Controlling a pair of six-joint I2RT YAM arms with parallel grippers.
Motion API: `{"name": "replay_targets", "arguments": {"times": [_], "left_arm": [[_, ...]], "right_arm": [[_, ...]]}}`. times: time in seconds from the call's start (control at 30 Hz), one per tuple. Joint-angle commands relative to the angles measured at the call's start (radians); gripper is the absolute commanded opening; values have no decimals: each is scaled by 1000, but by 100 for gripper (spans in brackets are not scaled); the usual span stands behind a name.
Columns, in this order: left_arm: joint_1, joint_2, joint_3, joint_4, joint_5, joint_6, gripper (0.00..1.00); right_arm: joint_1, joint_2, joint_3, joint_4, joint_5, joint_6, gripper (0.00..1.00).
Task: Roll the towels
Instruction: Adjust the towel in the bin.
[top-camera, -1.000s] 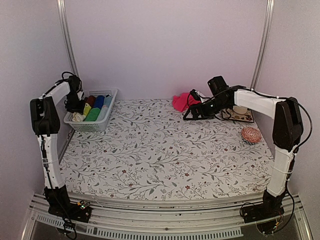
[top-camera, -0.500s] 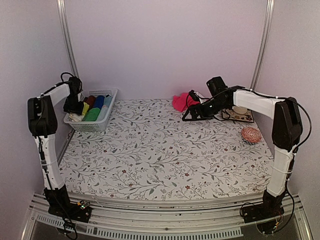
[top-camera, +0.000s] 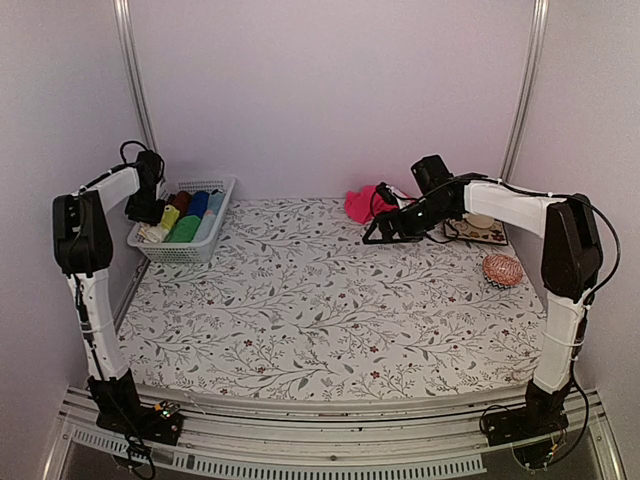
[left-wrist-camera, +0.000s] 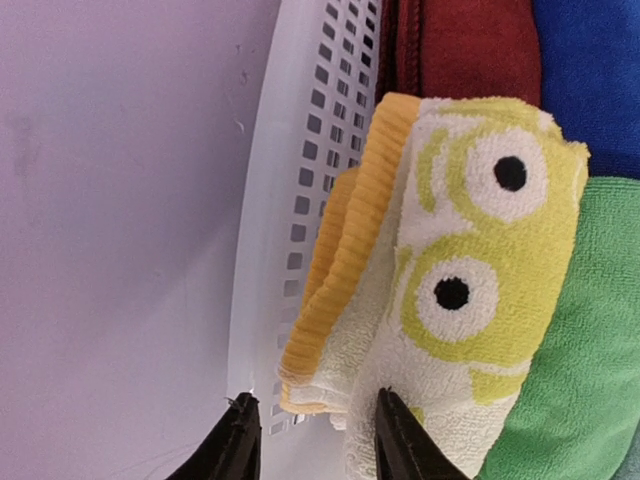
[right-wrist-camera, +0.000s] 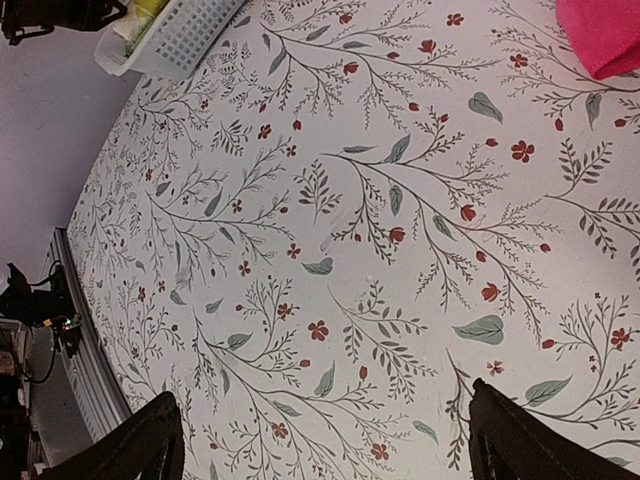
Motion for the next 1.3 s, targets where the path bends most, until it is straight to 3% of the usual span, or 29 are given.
{"name": "replay_targets", "arguments": {"times": [0.0,0.57,0.87,1.07,1.27], "left_arm": [[-16,29,-17,14,-31,20,40],[-41,44,-65,159,-215,72,41],[-57,-24,-62,162,-217,60,67],[-58,-40,-47,158,-228,79,71],[-59,-68,-41,148,-205,60,83]], "right_arm": [[6,16,34,15,-19,-6,99],[23,0,11,17,-22,-6,99],[23,-33,12,-1,35,-27,99],[23,-46,20,-8,46,-29,99],[21,-49,94,-80,126,19,99]]}}
